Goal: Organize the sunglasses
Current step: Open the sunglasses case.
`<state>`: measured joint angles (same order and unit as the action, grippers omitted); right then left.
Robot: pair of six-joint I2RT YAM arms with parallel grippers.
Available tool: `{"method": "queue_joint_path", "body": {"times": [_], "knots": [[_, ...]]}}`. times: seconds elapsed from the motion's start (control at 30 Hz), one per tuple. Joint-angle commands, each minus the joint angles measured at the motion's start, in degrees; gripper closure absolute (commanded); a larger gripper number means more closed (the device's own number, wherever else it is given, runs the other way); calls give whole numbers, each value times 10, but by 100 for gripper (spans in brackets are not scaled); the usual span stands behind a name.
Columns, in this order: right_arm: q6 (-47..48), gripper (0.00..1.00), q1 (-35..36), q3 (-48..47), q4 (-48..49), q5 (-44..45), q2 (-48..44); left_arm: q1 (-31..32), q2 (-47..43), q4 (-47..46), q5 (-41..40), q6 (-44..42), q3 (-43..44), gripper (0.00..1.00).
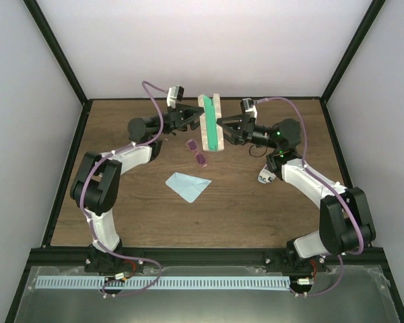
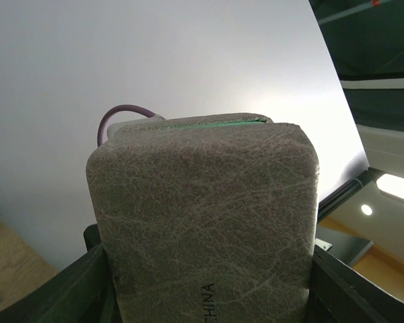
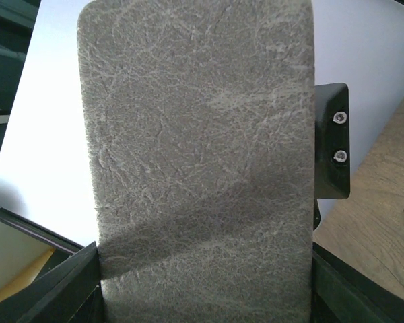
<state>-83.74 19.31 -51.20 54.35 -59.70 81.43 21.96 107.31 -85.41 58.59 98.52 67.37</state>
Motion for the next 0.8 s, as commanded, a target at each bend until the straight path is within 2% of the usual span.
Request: {"method": "queue_joint_path", "body": {"times": [0.0, 0.17, 0.37, 0.63, 0.77], "knots": [[-4, 60, 7, -34, 157, -8, -82, -29, 40, 22, -24, -42, -29, 50], [-23, 61, 6, -37, 182, -8, -85, -29, 56, -4, -28, -24, -25, 50], [-53, 64, 7, -29, 224, 17, -89, -29, 90, -95, -46, 46, 7, 50], [-38, 64, 4, -12, 216, 38, -112, -30, 118, -160, -76, 111, 40, 50], [-38, 64, -3, -4, 222, 49, -125, -36, 115, -160, -80, 112, 34, 50]]}}
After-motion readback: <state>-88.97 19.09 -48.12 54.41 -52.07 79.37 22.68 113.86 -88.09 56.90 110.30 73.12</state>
